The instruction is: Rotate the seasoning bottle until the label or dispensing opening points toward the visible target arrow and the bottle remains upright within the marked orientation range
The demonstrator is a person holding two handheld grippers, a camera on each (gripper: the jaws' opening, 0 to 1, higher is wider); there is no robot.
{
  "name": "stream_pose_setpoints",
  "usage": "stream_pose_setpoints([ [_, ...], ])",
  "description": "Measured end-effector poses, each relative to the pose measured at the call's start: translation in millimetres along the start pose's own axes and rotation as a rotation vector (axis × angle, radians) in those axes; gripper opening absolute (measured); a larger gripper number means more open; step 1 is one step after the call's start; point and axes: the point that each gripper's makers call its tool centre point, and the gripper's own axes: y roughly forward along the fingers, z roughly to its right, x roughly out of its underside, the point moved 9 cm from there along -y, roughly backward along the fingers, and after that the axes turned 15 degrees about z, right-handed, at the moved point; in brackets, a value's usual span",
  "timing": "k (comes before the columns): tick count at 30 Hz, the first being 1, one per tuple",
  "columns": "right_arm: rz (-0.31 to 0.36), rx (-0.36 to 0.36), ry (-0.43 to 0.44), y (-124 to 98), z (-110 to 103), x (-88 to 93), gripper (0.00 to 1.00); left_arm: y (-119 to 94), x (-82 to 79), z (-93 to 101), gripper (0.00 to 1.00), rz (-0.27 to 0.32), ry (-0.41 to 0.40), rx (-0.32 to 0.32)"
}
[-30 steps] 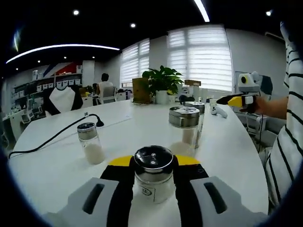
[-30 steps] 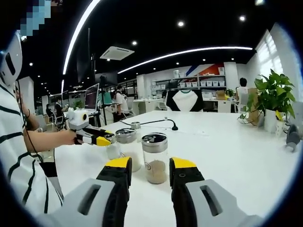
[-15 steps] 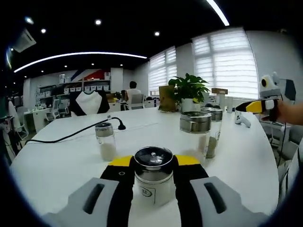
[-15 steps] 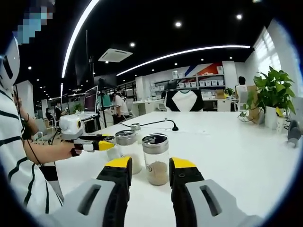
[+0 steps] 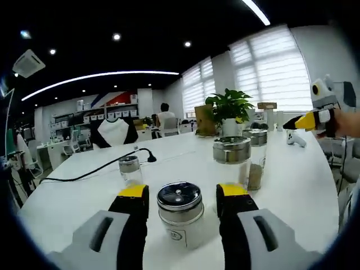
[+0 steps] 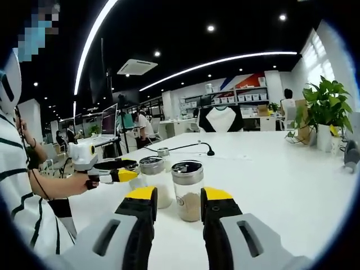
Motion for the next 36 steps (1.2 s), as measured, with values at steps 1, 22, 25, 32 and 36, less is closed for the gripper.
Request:
stream_pose_setpoints([
  [1,-0.001,-0.002,-0.001,-0.3,-0.7,-0.4,0.29,1.5,-1.1,-2.7,0.51,0.001,-0.014,0.025],
  [22,-0.018,-0.034,-0.019,7.1,-11.3,-7.8,0.30,17.5,23.8,-20.6,0.53,-0.101,-0.158,0.390],
  [25,-0.024,-0.029,-0.021,6.5,-10.6,-7.0,0.30,16.8,34.3,-27.5,0.47,-0.125,-0.164,0.371],
  [32,-0.035,-0.028,-0.016,4.7,-8.3,-2.6,0.28,15.1,32.3,-28.2,0.38,-0.112,-0.149,0.362],
  [36,-0.011,-0.020,0.017,2.0,-5.5,-5.4,0.28,15.8,29.6,-24.1,0.37,-0.128,-0.125,0.346],
])
